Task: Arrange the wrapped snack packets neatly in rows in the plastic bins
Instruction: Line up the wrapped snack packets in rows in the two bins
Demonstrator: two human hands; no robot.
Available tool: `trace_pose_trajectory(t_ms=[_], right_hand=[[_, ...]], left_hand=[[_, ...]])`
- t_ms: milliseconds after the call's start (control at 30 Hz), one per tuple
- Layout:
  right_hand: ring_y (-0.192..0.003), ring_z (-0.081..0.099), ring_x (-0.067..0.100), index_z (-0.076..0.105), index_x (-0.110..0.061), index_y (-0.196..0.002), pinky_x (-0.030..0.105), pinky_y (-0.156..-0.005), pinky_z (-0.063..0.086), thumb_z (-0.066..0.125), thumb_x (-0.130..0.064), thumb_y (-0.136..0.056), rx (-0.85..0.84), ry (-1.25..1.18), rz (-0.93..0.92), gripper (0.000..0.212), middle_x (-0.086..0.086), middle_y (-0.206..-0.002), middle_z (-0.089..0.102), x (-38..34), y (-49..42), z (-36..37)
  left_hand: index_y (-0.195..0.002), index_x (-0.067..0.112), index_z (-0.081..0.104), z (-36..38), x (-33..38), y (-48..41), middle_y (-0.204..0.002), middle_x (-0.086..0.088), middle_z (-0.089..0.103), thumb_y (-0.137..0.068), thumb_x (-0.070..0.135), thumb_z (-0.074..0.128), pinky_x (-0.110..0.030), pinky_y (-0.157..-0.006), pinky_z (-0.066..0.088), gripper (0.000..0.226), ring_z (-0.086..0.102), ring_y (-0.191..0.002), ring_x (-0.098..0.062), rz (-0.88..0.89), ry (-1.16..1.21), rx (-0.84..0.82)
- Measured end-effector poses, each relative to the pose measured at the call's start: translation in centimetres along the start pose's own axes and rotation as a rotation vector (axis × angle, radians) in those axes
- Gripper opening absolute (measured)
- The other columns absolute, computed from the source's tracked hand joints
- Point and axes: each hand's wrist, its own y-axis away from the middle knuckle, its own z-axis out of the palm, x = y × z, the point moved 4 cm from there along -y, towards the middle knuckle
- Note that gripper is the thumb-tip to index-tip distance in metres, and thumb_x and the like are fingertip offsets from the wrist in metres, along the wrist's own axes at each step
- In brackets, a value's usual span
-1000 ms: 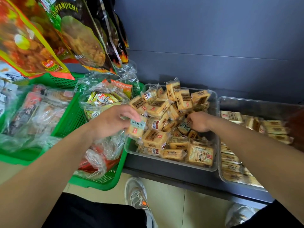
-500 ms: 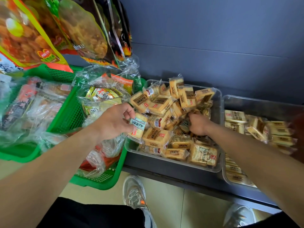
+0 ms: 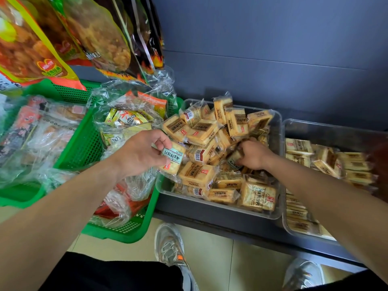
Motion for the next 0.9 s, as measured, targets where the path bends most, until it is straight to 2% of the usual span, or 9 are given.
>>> trace_pose_trajectory(t_ms=[133, 233, 300, 467, 567, 633, 700, 767, 900], right_hand=[[-0.105, 0.058, 0.022, 0.065, -0.023, -0.111, 0.034, -0.09, 0.047, 0.077, -0.023, -0.086, 0.029, -0.026, -0.039, 0.027, 0.002, -0.119, 0.059, -0.6, 1.4, -0.9], [-0.096, 0.06, 0.018, 0.06, -0.023, -0.098, 0.034, -0.084, 0.051, 0.074, -0.019, -0.088, 0.028, -0.061, -0.059, 0.017, -0.002, -0.106, 0.064, -1.1, 3.0, -1.8], [-0.094, 0.061, 0.018, 0.061, -0.024, -0.101, 0.039, -0.087, 0.055, 0.072, -0.017, -0.089, 0.047, -0.091, -0.069, 0.019, -0.003, -0.103, 0.064, -1.3, 4.7, -3.0], [-0.1, 0.065, 0.017, 0.063, -0.023, -0.117, 0.038, -0.088, 0.056, 0.073, -0.019, -0.088, 0.15, -0.24, -0.117, 0.031, -0.002, -0.11, 0.068, -1.0, 10.6, -8.0], [-0.099, 0.069, 0.015, 0.067, -0.022, -0.117, 0.038, -0.084, 0.06, 0.067, -0.018, -0.093, 0.185, -0.455, -0.125, 0.024, -0.002, -0.108, 0.071, 0.6, 14.7, -10.4], [-0.095, 0.071, 0.013, 0.066, -0.02, -0.112, 0.034, -0.078, 0.062, 0.063, -0.015, -0.098, 0.173, -0.67, -0.124, 0.015, 0.0, -0.103, 0.071, 2.2, 17.3, -10.9], [-0.091, 0.073, 0.015, 0.065, -0.015, -0.112, 0.029, -0.071, 0.063, 0.061, -0.014, -0.1, 0.169, -0.819, -0.11, 0.013, 0.004, -0.099, 0.072, 4.0, 19.5, -11.1], [-0.091, 0.074, 0.019, 0.065, -0.01, -0.116, 0.033, -0.07, 0.064, 0.061, -0.013, -0.099, 0.189, -0.888, -0.096, 0.017, 0.007, -0.097, 0.072, 5.7, 20.8, -11.3], [-0.087, 0.075, 0.018, 0.069, -0.011, -0.114, 0.032, -0.067, 0.063, 0.067, -0.011, -0.095, 0.238, -0.986, -0.09, 0.019, 0.003, -0.091, 0.074, 9.4, 23.1, -12.1]], left_hand=[[-0.098, 0.021, 0.064, 0.0, 1.2, 0.0, -0.107, -0.006, 0.058, -0.078, 0.002, 0.084, -0.044, -0.09, 0.057, 0.034, 0.068, -0.098, -0.029, 0.024, 0.033, 0.022], [-0.101, 0.022, 0.06, -0.5, 2.7, -0.1, -0.109, -0.005, 0.057, -0.077, -0.003, 0.082, -0.031, -0.076, 0.053, 0.041, 0.068, -0.09, -0.025, 0.05, 0.058, 0.076], [-0.106, 0.024, 0.06, -1.0, 3.6, 0.2, -0.108, -0.003, 0.058, -0.077, -0.007, 0.081, -0.028, -0.075, 0.051, 0.047, 0.067, -0.088, -0.023, 0.064, 0.13, 0.088], [-0.115, 0.017, 0.065, -0.4, 6.6, 1.9, -0.107, -0.005, 0.071, -0.08, -0.007, 0.079, -0.028, -0.094, 0.055, 0.044, 0.068, -0.1, -0.015, 0.128, 0.236, 0.044], [-0.121, 0.017, 0.066, 1.4, 9.5, 3.2, -0.107, 0.001, 0.071, -0.081, -0.004, 0.078, -0.011, -0.08, 0.054, 0.046, 0.067, -0.103, -0.008, 0.192, 0.193, 0.024], [-0.125, 0.022, 0.064, 3.0, 11.7, 3.8, -0.111, 0.008, 0.069, -0.083, 0.001, 0.079, -0.012, -0.077, 0.052, 0.049, 0.065, -0.105, -0.004, 0.234, 0.159, -0.03], [-0.13, 0.027, 0.062, 4.8, 13.8, 4.0, -0.116, 0.013, 0.066, -0.084, 0.009, 0.08, -0.018, -0.084, 0.053, 0.052, 0.064, -0.108, -0.001, 0.267, 0.115, -0.089], [-0.13, 0.031, 0.062, 6.4, 15.4, 4.1, -0.119, 0.016, 0.065, -0.085, 0.014, 0.08, -0.021, -0.089, 0.054, 0.051, 0.064, -0.108, 0.001, 0.294, 0.091, -0.128], [-0.116, 0.037, 0.064, 10.0, 17.9, 3.6, -0.119, 0.01, 0.069, -0.085, 0.008, 0.079, -0.027, -0.082, 0.059, 0.045, 0.07, -0.101, -0.004, 0.31, 0.171, -0.209]])
